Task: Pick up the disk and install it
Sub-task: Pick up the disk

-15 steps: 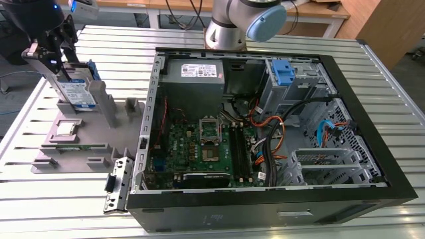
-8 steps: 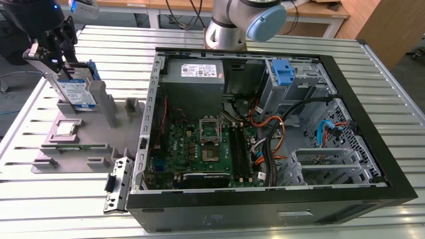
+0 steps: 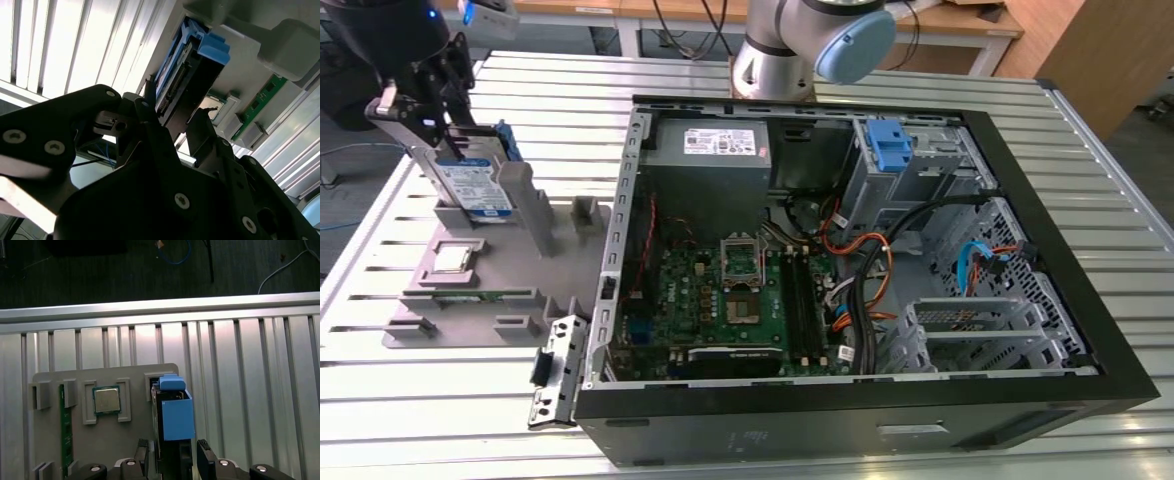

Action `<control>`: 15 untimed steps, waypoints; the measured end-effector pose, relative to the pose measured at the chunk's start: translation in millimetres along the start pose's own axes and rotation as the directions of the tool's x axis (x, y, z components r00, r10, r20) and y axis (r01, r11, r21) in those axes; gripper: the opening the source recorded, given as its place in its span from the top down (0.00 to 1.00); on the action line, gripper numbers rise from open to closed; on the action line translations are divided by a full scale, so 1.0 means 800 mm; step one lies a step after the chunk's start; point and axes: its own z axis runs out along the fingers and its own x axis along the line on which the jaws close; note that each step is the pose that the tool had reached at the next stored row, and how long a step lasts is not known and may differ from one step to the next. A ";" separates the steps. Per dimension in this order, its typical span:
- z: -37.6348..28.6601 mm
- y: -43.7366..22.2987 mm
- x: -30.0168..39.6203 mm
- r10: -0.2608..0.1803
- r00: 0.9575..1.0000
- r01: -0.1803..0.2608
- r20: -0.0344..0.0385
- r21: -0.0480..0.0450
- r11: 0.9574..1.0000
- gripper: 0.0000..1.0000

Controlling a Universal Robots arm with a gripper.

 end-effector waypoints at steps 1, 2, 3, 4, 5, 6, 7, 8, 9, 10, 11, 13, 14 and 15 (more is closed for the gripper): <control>0.0000 0.0001 0.0000 0.000 1.000 0.000 0.000 -0.001 1.000 0.49; 0.0000 0.0002 0.0000 0.000 1.000 0.000 0.000 -0.001 1.000 0.49; 0.0001 0.0002 0.0000 0.000 1.000 0.000 0.000 -0.001 1.000 0.49; 0.0000 0.0002 0.0000 0.000 1.000 0.000 0.000 -0.001 1.000 0.49; 0.0001 0.0003 -0.0001 0.000 1.000 0.000 0.000 -0.001 1.000 0.49; 0.0001 0.0002 0.0000 0.000 1.000 0.000 0.000 -0.001 1.000 0.49; 0.0002 0.0001 -0.0001 0.000 1.000 0.000 0.000 -0.001 1.000 0.49; 0.0003 -0.0002 -0.0001 0.000 1.000 0.000 0.000 -0.001 1.000 0.49; 0.0003 -0.0005 -0.0001 0.000 1.000 0.000 0.000 -0.001 1.000 0.49; 0.0001 -0.0010 -0.0002 0.000 1.000 0.000 0.000 -0.001 1.000 0.49; 0.0001 -0.0015 -0.0002 0.000 1.000 0.000 0.000 -0.002 1.000 0.49; 0.0001 -0.0021 -0.0003 0.000 1.000 0.000 0.000 -0.002 1.000 0.49; 0.0002 -0.0021 -0.0003 -0.001 1.000 0.001 0.000 -0.002 1.000 0.49; 0.0003 -0.0021 -0.0003 -0.003 1.000 0.003 0.000 -0.002 1.000 0.49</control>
